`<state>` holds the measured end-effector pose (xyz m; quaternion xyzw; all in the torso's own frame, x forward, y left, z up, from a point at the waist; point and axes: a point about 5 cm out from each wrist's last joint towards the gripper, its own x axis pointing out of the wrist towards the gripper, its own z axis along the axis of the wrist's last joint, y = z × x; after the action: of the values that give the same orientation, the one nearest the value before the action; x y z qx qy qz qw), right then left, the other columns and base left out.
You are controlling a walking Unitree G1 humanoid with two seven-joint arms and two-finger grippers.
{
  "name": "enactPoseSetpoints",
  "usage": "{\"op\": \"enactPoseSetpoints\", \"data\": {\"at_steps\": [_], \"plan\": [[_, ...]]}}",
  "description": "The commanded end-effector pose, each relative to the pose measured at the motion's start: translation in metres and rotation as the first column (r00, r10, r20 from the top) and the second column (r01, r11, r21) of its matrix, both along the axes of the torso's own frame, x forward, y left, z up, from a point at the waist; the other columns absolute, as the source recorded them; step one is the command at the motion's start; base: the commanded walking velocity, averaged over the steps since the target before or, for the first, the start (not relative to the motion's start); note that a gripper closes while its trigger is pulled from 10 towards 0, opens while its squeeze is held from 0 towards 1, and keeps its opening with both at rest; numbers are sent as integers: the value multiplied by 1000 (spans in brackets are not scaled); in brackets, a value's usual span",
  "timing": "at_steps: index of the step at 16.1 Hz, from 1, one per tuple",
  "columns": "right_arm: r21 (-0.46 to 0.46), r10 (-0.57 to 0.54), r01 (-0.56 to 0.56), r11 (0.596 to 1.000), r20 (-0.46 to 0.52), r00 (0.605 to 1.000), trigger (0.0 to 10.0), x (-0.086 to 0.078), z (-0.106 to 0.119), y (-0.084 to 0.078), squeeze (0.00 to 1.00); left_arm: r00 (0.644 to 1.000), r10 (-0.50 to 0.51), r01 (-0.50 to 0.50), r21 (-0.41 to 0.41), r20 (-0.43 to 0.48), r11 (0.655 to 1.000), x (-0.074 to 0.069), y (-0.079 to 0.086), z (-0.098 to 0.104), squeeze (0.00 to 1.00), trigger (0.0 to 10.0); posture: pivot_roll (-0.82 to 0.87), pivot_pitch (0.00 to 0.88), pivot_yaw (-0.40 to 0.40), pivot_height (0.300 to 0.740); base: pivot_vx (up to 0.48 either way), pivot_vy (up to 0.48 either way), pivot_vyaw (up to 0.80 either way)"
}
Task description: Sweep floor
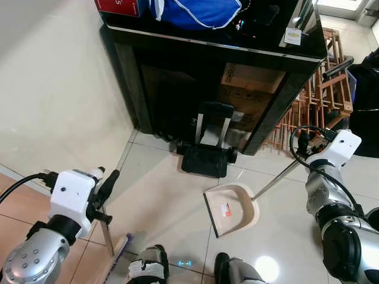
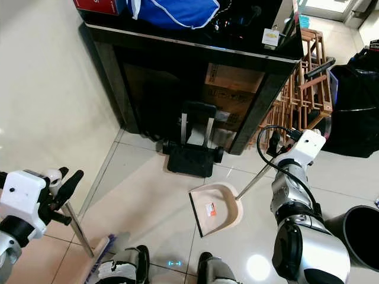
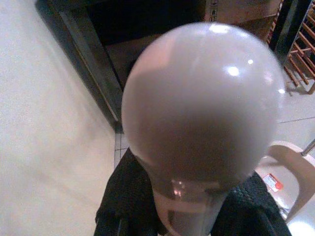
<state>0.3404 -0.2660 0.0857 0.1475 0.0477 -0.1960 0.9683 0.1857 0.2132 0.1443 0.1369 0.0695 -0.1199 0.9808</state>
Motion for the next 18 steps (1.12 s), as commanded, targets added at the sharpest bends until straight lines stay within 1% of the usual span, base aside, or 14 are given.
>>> {"op": "enactPoseSetpoints", "data": {"at_steps": [1,2,3,4,5,6,11,18], "plan": [[5,-24,24,1000,-26,999,4980,-7,-6,-9,0,1000,-3,3,16,8,1000,-3,2,6,0,10000,325,237,16,740,0,0,0],[7,-25,25,1000,-25,999,4980,-7,-6,-9,0,1000,-4,4,17,6,1000,-3,3,6,0,10000,325,237,16,740,0,0,0],[11,-26,27,1000,-21,999,1765,-6,-5,-9,0,1000,-8,8,18,5,1000,-3,2,6,0,10000,328,234,23,740,0,0,0],[12,-27,27,1000,-19,999,1608,-6,-5,-9,0,1000,-10,10,18,4,1000,-2,2,6,0,10000,329,233,26,740,0,0,0],[13,-27,27,1000,-17,999,588,-6,-5,-9,0,1000,-14,14,19,5,1000,-2,2,6,0,10000,329,233,26,740,0,0,0],[14,-26,27,1000,-17,1000,0,-6,-5,-9,0,1000,-15,15,19,5,1000,-1,2,6,0,10000,332,229,27,740,0,0,0],[13,-24,24,1000,-10,1000,0,-6,-4,-10,0,1000,-13,13,29,10,1000,1,5,9,0,10000,343,229,28,740,0,0,0],[-2,-25,25,1000,-1,1000,0,-7,-5,-9,0,1000,-21,21,32,11,999,3,5,8,0,10000,341,215,28,740,0,0,0]]}}
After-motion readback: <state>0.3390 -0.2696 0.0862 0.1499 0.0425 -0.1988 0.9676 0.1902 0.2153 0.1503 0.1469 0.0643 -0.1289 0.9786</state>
